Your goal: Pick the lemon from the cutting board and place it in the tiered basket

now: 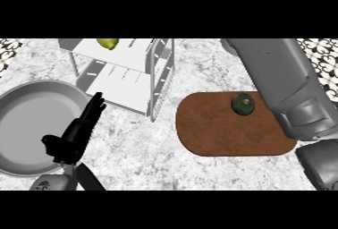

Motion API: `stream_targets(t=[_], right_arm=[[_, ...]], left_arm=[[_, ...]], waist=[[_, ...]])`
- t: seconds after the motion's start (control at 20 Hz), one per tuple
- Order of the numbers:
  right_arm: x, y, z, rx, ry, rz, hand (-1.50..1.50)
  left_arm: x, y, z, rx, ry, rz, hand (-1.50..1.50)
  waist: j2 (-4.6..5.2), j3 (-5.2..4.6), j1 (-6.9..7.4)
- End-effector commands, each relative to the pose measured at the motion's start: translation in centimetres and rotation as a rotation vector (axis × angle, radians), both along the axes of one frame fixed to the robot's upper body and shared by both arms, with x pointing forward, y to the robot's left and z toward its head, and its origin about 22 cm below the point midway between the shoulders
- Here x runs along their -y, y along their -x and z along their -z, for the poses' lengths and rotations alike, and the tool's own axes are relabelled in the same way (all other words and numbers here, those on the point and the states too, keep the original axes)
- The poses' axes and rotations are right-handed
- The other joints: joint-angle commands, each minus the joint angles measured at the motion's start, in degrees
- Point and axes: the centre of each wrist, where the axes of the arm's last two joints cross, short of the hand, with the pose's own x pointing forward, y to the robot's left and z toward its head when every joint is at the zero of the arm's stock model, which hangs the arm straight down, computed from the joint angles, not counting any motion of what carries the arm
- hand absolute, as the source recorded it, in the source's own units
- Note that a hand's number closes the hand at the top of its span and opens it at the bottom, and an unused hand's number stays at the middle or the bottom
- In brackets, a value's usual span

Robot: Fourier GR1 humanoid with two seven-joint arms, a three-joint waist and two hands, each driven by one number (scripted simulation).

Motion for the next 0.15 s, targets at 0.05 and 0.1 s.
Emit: stream_targets(t=[0.05,0.1], right_arm=[[4.1,0.9,1.7,-0.016,0.014,-0.022,-1.5],[3.5,1.3,2.8,-0.027,-0.002,-0.037,-1.5]], left_arm=[[-1.3,1.3,1.6,-0.052,0.007,-0.06,0.0],[-1.6,1.2,1.6,-0.076,0.013,-0.064,0.0]], waist=[[-0.72,-0.43,-3.01],[-0.7,-0.45,-3.3]])
